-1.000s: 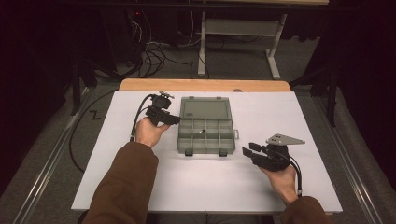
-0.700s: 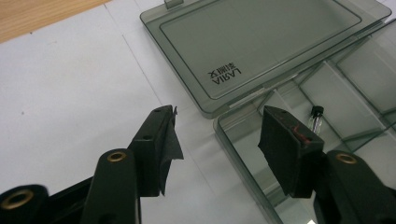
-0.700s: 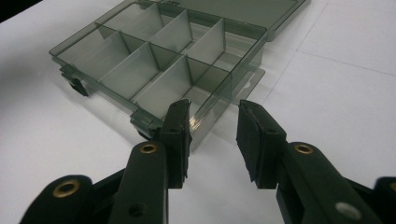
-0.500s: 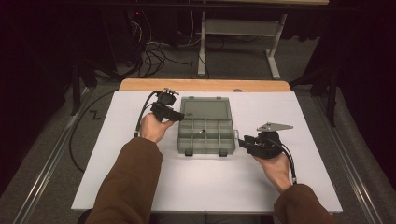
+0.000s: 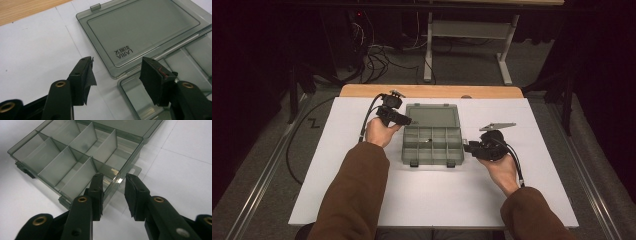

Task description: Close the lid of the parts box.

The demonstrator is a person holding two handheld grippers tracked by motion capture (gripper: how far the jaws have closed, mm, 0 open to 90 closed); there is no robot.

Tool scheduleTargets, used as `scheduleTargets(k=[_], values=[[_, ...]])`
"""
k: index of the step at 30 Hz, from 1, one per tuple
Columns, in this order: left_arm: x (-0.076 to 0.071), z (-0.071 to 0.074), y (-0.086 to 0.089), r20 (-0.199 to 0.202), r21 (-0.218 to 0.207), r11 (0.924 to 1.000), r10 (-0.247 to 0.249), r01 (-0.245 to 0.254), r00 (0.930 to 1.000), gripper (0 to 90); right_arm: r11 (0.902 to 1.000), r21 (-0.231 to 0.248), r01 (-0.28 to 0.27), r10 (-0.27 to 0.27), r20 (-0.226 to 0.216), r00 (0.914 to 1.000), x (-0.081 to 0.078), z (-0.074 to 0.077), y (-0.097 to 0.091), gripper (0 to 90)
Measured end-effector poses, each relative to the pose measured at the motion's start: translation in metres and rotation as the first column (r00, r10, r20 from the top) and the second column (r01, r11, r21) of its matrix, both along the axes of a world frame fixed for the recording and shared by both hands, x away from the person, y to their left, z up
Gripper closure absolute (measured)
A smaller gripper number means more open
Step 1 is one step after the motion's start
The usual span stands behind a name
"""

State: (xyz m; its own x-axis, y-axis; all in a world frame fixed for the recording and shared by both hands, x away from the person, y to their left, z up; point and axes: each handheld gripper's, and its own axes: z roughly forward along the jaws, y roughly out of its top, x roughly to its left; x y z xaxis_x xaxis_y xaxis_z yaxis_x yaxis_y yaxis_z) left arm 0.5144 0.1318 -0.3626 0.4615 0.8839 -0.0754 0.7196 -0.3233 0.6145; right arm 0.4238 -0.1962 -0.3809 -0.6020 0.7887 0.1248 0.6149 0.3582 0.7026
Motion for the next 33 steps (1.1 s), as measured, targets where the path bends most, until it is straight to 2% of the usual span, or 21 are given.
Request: scheduleTargets(k=[8, 10, 12, 14, 23, 27, 33], values=[[0.009, -0.001, -0.004, -0.005, 0.008, 1.0, 0.002, -0.002, 1.0, 43.0, 0.9997, -0.016, 0.019, -0.02, -0.047, 0.9987, 0.015, -0.002, 0.004, 71.0], [0.011, -0.003, -0.005, -0.012, 0.025, 0.9997, 0.009, -0.009, 0.9999, 45.0, 0.9996, -0.018, 0.023, -0.024, -0.06, 0.9979, 0.019, -0.004, 0.005, 71.1], [0.013, -0.004, -0.005, -0.027, 0.02, 0.9998, 0.006, -0.006, 0.9996, 48.0, 0.9995, -0.011, 0.03, -0.031, -0.075, 0.9967, 0.021, -0.005, 0.006, 71.2], [0.014, -0.004, -0.005, -0.025, 0.023, 0.9997, 0.006, -0.006, 0.9997, 49.3, 0.9993, -0.015, 0.035, -0.037, -0.084, 0.9958, 0.024, -0.007, 0.007, 71.4], [0.022, -0.007, -0.008, -0.032, 0.029, 0.9993, 0.024, -0.023, 0.9992, 44.8, 0.9982, -0.017, 0.057, -0.058, -0.096, 0.9937, 0.031, -0.007, 0.008, 72.0], [0.024, -0.006, -0.009, -0.024, 0.021, 0.9991, 0.036, -0.036, 0.999, 43.0, 0.9984, -0.008, 0.056, -0.057, -0.093, 0.994, 0.031, -0.006, 0.008, 72.0], [0.027, -0.01, -0.009, -0.035, 0.022, 0.9987, 0.047, -0.047, 0.9983, 42.0, 0.9991, -0.012, 0.042, -0.043, -0.098, 0.9943, 0.031, -0.005, 0.013, 72.0]])
